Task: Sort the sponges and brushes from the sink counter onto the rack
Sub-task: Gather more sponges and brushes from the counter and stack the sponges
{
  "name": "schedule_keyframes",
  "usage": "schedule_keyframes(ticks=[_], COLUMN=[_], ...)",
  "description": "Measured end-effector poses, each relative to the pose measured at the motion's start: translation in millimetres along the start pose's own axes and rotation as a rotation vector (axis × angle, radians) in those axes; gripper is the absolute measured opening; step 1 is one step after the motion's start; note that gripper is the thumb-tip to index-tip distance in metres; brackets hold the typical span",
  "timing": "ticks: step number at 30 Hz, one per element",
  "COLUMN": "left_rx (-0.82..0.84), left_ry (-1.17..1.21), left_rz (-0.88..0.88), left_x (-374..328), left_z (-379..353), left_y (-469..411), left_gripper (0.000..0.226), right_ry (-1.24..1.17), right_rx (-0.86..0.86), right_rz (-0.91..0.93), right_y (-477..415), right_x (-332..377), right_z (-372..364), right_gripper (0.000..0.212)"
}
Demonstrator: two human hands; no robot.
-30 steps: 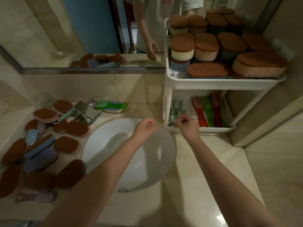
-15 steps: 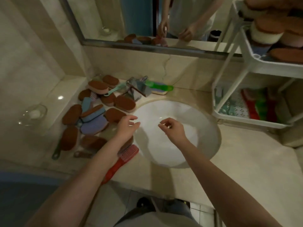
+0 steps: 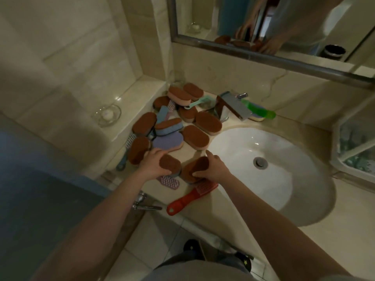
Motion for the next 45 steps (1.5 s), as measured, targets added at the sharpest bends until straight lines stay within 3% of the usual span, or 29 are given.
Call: schedule_keyframes(ticks=[3, 7, 12, 16, 19, 23, 25, 28, 30, 32, 34, 37, 40, 45], left_rx=[0.107, 0.166, 0.236, 0.208, 0.116, 0.018, 0.025, 0.033, 0.063, 0.114, 0.139, 0.16, 0.187, 0.245], left_ry=[-0.104, -0.2, -0.298, -0.283, -0.09, 0.346, 0.61, 0.893, 1.07, 1.2, 1.268, 1.288, 1.263, 1.24], left_rz=[-0.018, -0.056, -0.082, -0.105, -0.12, -0.078, -0.04, -0.046, -0.069, -0.081, -0.125, -0.228, -0.323, -0.455], left_x=[3, 1, 0, -3, -9, -33, -53, -87, -115, -143, -174, -217, -262, -340], left_z=[-1, -7, -14, -14, -9, 5, 12, 20, 24, 25, 28, 29, 29, 24], left_y=[-6, -16, -28, -32, -30, -20, -15, -13, -10, -9, -4, 1, 10, 28], left_gripper=[0.082, 0.085, 0.092, 0.083, 0.075, 0.058, 0.051, 0.041, 0.043, 0.049, 0.041, 0.048, 0.053, 0.032], right_ry=[0.066, -0.037, -0.378, -0.684, -0.806, -1.035, -1.187, -1.332, -1.442, -1.506, -1.448, -1.308, -1.211, -1.115], right_rx=[-0.005, -0.114, -0.197, -0.231, -0.242, -0.281, -0.296, -0.334, -0.336, -0.318, -0.342, -0.485, -0.592, -0.823], right_rz=[0.0, -0.046, -0.062, -0.058, -0.067, -0.103, -0.093, 0.006, 0.077, 0.139, 0.157, 0.136, 0.182, 0.231], right_y=[-12, -17, -17, -7, 2, 9, 14, 24, 34, 45, 58, 80, 106, 152], right_x=[-1, -5, -11, -16, -13, -12, -9, -4, -1, 0, -4, -19, -34, -66], right_z=[-5, 1, 16, 34, 50, 65, 74, 93, 106, 121, 137, 164, 192, 241], right_gripper=[0.094, 0.072, 0.057, 0.046, 0.042, 0.047, 0.046, 0.026, 0.017, 0.021, 0.027, 0.012, 0.023, 0.024])
Point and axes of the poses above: each hand's wrist, its own y-axis away from the middle knuckle, its own z-axis out of the back of the hand, x = y × z, the point moved 5 cm from there along -y, towards the middle knuckle, and after that the axes turned 4 degrees about y, right-handed, at the moved point
